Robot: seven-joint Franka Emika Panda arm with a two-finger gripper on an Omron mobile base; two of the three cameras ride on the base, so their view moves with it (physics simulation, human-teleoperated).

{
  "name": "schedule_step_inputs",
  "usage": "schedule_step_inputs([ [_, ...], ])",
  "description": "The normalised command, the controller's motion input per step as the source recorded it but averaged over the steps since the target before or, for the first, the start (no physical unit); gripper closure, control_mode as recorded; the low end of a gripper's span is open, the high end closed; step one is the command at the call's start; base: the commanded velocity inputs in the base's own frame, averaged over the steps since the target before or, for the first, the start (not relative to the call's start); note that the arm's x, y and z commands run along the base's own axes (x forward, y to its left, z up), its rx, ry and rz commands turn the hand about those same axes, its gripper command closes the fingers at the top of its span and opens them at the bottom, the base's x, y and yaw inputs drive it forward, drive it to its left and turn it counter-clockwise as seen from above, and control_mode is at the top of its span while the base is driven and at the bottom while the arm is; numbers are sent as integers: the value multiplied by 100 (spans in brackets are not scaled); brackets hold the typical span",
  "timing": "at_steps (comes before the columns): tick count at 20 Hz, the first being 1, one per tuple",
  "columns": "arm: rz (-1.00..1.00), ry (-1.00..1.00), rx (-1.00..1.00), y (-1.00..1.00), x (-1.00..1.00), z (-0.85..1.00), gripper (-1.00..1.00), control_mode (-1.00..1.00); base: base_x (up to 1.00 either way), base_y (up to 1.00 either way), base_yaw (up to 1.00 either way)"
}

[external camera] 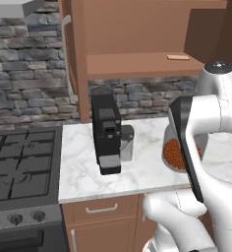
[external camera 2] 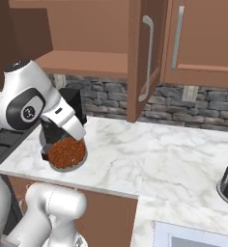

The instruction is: Pick the candle and jar from the dining table and place them in the open cabinet. Close the cabinet after placing the objects.

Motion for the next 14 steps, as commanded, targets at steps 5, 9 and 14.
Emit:
schedule_step_inputs([
  [5, 0, 0, 0, 0, 0, 0, 100, 100, 39, 0, 0],
  [9, 0, 0, 0, 0, 0, 0, 100, 100, 47, 0, 0],
  [14, 0, 0, 0, 0, 0, 0, 100, 100, 38, 0, 0],
])
